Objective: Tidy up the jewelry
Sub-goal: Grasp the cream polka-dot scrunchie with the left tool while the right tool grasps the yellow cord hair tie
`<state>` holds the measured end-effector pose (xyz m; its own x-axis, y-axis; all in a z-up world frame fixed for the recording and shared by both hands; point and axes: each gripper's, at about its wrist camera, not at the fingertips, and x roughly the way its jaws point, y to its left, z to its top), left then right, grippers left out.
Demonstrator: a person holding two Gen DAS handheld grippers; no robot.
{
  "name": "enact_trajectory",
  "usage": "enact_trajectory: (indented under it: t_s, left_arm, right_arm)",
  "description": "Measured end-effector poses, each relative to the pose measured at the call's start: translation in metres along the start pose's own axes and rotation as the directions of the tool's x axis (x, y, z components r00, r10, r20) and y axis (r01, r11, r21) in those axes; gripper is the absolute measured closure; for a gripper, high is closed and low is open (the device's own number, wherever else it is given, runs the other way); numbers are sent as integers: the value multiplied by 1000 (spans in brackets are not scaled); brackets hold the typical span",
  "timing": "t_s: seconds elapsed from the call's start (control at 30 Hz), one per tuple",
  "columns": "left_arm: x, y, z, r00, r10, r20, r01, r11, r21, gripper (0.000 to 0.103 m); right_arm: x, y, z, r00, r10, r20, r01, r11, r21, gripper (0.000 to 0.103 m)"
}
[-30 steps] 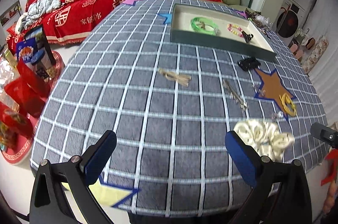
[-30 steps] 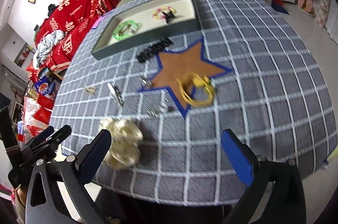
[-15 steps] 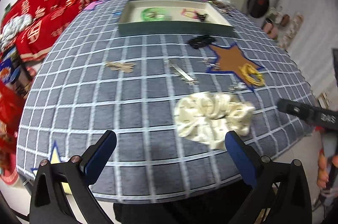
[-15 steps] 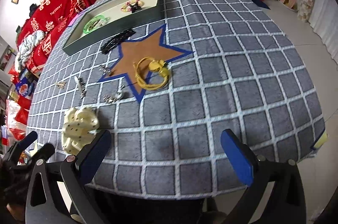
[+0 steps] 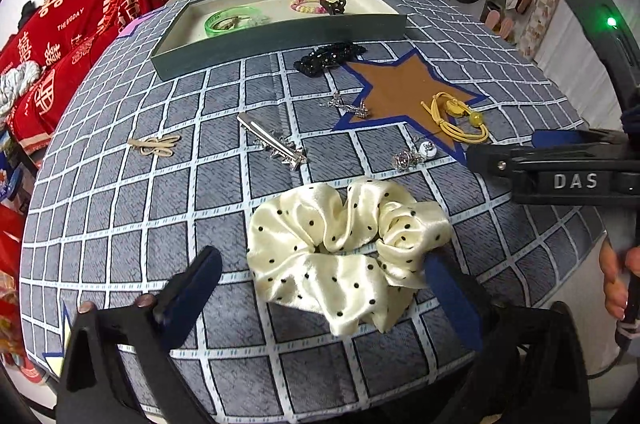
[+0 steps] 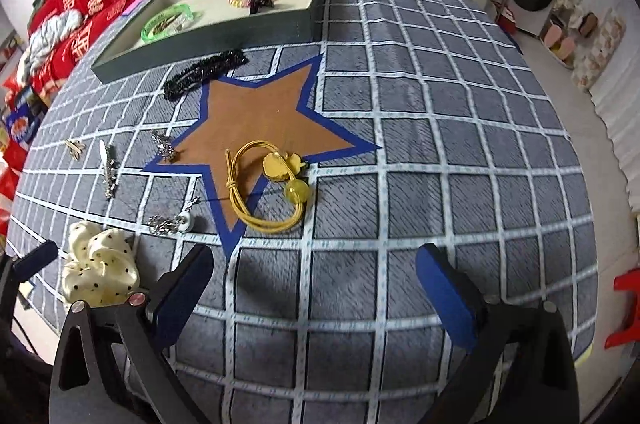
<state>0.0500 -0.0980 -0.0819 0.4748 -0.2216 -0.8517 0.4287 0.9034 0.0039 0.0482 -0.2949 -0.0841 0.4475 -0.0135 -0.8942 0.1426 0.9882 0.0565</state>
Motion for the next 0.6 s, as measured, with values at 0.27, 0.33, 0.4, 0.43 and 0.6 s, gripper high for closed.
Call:
enact_trajectory:
  t_s: [0.27, 0.33, 0.4, 0.43, 0.6]
  left_arm:
    - [9, -7, 7, 1000, 2, -15, -1, 999, 39, 31]
    - [9, -9, 7, 1000, -2, -14, 2, 999, 44, 32]
    - [8, -8, 7, 1000, -6, -12, 6, 999, 40, 44]
    - [8, -7, 8, 1000, -5, -8, 5, 999, 38, 52]
    - [5, 2, 11, 1000, -25, -3, 25, 1000, 14, 71]
  right_arm:
    - [12, 17, 15, 999, -42, 30, 45, 995, -90, 18]
    - [12, 21, 18, 999, -37, 37, 41, 994, -101, 23]
    - [12, 24, 20, 999, -34, 40, 38, 994, -103, 29]
    - [11, 25, 20, 999, -32, 41, 36, 994, -106, 30]
    - [6, 33, 19, 998, -36, 43, 41, 991, -126, 76]
